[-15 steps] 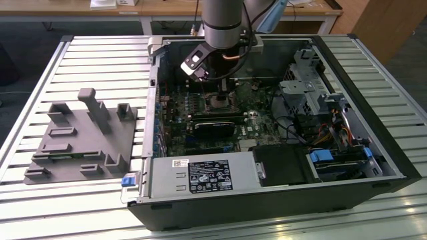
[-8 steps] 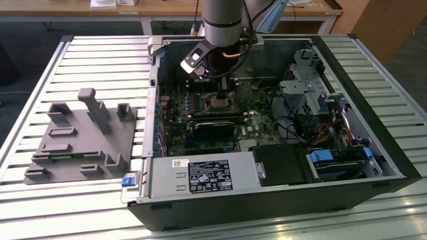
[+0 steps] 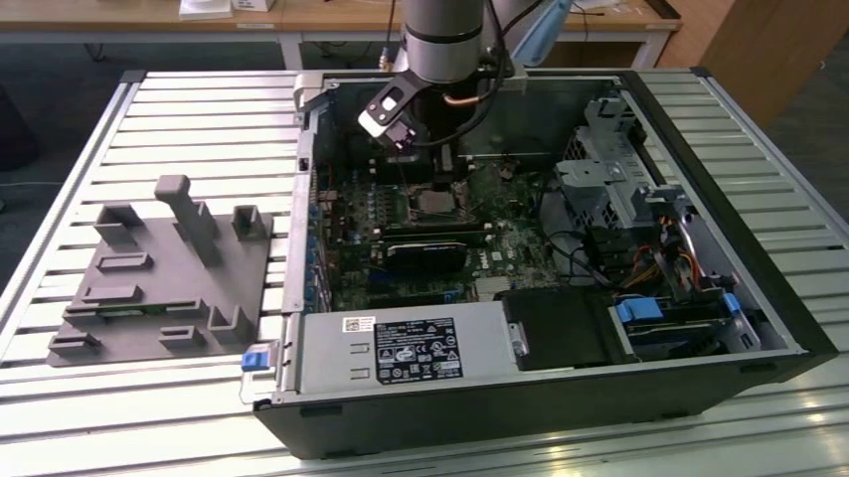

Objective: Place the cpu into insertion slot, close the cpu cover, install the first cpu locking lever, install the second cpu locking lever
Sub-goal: 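Close the cpu cover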

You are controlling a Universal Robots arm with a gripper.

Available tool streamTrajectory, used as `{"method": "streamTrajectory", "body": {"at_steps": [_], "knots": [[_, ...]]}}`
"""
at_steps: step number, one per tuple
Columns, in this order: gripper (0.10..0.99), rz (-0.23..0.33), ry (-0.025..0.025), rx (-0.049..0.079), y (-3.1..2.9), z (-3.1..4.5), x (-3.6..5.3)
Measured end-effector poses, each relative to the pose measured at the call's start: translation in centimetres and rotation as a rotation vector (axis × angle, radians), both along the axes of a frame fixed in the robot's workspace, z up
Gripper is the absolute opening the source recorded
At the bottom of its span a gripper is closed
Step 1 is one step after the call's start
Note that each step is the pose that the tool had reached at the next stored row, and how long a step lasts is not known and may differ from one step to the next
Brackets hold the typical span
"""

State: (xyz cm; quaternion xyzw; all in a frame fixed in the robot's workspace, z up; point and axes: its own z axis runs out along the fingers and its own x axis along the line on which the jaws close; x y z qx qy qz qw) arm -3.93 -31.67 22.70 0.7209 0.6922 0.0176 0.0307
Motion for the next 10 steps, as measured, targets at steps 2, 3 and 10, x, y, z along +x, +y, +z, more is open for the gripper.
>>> {"method": "streamTrajectory", "body": {"at_steps": [2, 3, 10], "knots": [[0.106, 0.000, 0.0003, 0.002, 0.00, 0.40, 0.00], [0.106, 0.000, 0.0008, 0.005, 0.00, 0.58, 0.00], [0.106, 0.000, 0.0142, 0.048, -0.01, 1.14, 0.00]]}}
